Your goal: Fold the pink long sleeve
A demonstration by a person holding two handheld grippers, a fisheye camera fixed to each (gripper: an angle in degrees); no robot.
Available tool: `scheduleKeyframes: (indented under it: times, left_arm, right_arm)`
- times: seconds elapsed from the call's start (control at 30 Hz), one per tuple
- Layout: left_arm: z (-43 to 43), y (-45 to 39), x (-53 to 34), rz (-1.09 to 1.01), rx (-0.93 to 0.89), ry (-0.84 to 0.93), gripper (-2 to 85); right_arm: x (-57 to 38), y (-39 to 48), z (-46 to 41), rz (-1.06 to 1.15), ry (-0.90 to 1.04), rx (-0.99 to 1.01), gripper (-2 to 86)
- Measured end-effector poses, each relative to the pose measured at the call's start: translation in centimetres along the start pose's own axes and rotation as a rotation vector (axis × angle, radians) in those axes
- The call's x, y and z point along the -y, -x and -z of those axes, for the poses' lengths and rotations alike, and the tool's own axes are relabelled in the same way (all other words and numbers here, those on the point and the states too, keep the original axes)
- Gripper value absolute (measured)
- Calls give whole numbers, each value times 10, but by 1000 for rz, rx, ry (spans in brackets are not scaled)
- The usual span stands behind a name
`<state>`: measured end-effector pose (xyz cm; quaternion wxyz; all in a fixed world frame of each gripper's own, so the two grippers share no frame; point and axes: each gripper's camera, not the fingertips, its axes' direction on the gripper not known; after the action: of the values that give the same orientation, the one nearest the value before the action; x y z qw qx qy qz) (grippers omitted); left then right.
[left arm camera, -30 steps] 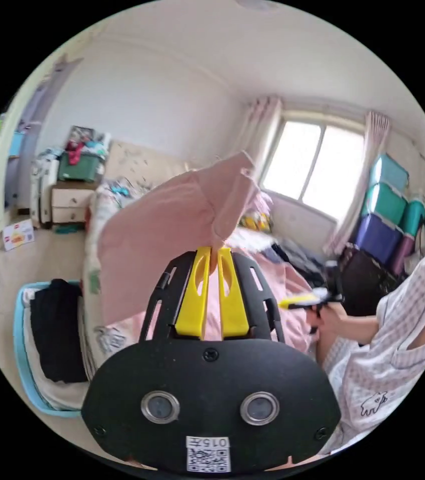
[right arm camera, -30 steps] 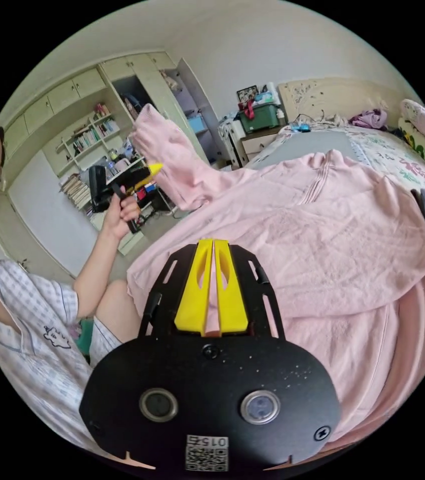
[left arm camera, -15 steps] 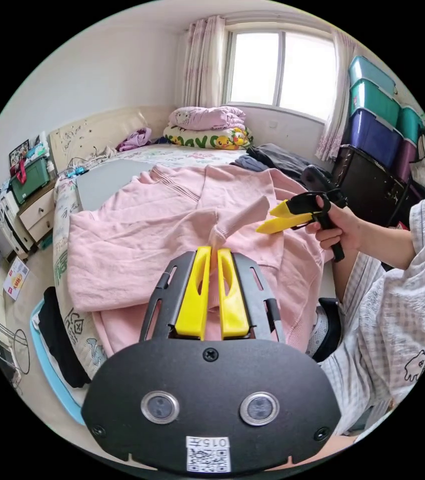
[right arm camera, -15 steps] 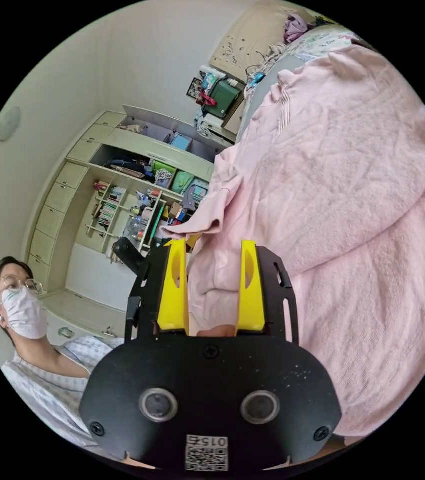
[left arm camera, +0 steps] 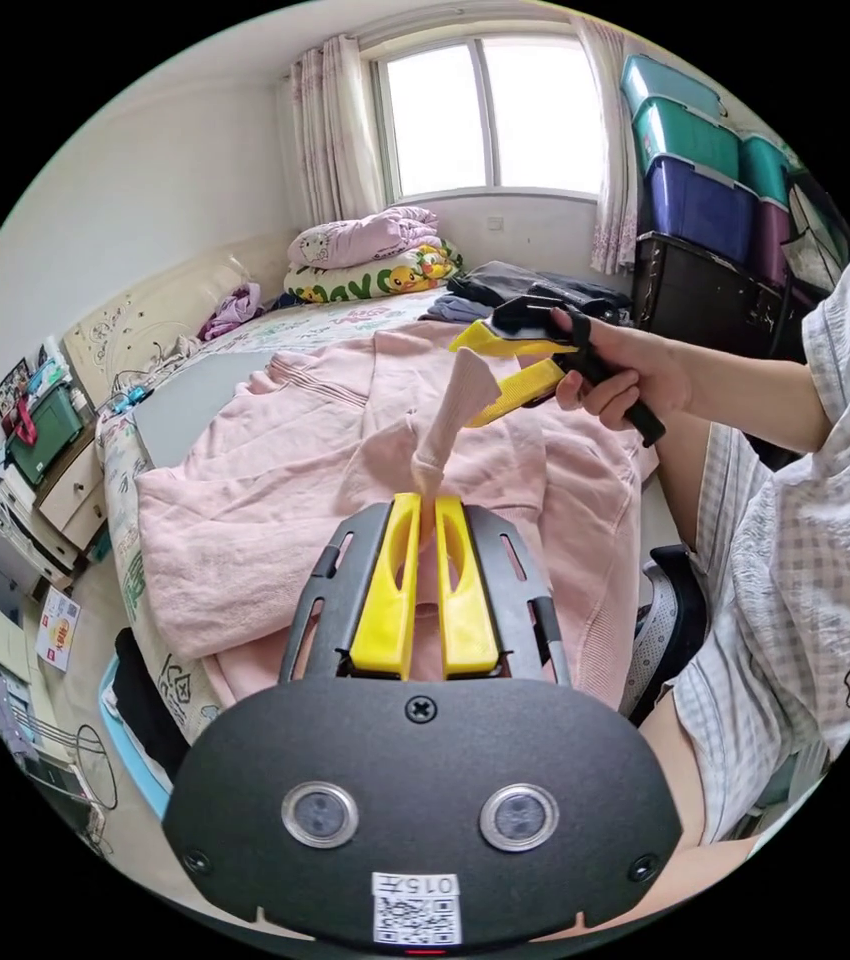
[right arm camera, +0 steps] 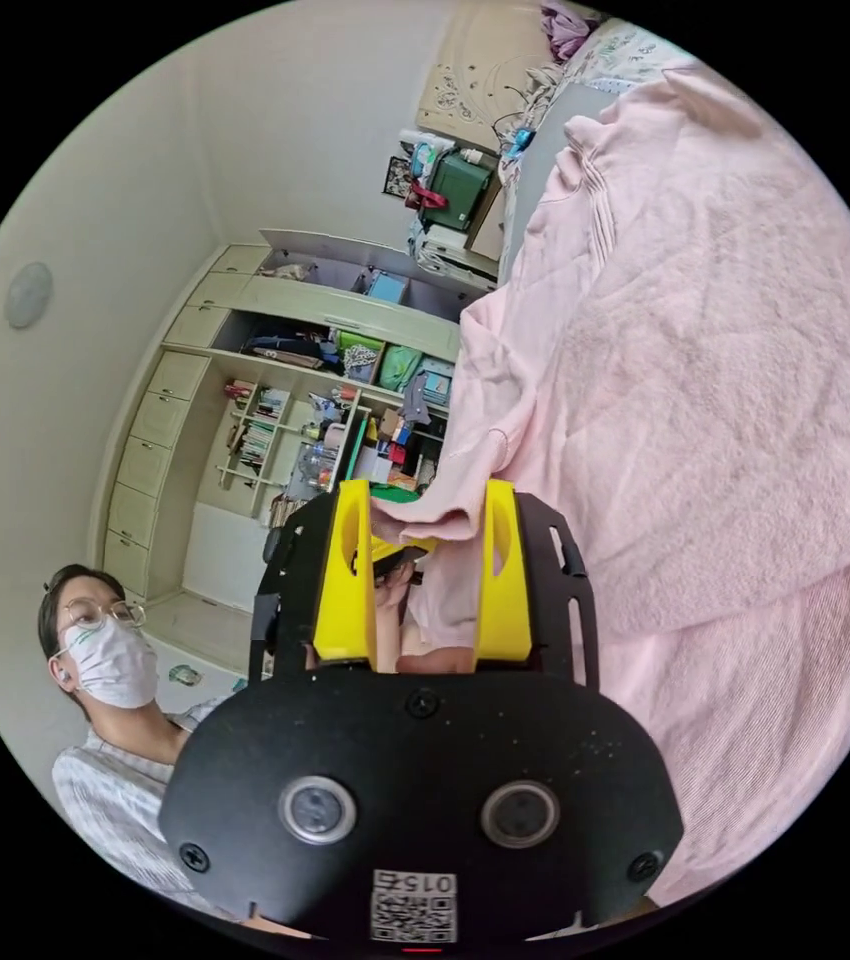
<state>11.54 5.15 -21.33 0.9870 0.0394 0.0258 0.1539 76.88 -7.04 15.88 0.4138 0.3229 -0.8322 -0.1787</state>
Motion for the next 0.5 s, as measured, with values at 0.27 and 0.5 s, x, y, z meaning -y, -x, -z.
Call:
scheduleKeyframes:
  times: [0.27, 0.5]
  left_arm:
    - [-3, 41, -15, 153, -93, -67, 37]
    - [18, 157, -88, 669, 188, -108, 85]
  right_arm:
    - [-1, 14, 6, 70, -56, -180, 15]
    - [-7, 32, 80, 122, -206, -273, 7]
